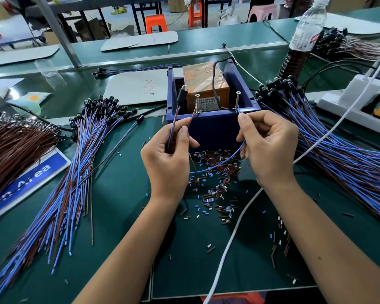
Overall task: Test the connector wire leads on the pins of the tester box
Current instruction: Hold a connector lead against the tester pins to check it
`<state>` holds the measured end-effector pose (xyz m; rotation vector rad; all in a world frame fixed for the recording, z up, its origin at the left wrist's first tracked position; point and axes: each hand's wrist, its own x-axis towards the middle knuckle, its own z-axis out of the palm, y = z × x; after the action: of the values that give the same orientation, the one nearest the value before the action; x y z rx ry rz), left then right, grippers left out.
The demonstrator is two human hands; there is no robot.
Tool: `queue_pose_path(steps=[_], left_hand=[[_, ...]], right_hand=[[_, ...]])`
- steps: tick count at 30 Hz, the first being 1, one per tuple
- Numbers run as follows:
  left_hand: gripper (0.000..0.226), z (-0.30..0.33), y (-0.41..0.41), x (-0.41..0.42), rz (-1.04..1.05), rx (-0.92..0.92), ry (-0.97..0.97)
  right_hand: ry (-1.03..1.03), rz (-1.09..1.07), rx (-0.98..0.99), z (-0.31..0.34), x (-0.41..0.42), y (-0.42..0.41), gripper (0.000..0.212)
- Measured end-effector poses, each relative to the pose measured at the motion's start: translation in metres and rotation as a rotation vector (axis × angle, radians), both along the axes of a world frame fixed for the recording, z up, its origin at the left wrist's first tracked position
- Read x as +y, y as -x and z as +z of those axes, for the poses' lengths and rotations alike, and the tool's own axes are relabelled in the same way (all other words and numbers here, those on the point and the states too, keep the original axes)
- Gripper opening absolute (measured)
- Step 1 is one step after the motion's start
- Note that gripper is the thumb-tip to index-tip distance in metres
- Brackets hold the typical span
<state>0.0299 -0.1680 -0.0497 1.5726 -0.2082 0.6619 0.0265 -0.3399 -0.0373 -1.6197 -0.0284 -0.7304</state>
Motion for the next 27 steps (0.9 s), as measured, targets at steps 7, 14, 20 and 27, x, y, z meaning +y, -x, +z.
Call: queue_pose_path(steps=[7,14,20,27], left_hand=[[0.02,0.0028,0.0029,0.0003,-0.01,0.003,0.052],[0.021,0.0047,0.0043,0.0004,-0.016,0.006,0.083],[0.021,0.0046,0.0047,0.0006,-0.014,0.009,0.075],[0.021,0.0055,0.0053,0.0009,-0.005,0.007,0.096]], right_hand=[[0.02,0.007,-0.002,-0.0008,0.0002,0.0011,0.024],[0.036,-0.004,-0.007,-0.0006,-0.0002,0.0015,0.023],[0.029,-0.005,-0.008,-0.0013,-0.0006,0.0014,0.022],[0.028,0.005,-0.012,-0.002,-0.0003,0.0008,0.02]])
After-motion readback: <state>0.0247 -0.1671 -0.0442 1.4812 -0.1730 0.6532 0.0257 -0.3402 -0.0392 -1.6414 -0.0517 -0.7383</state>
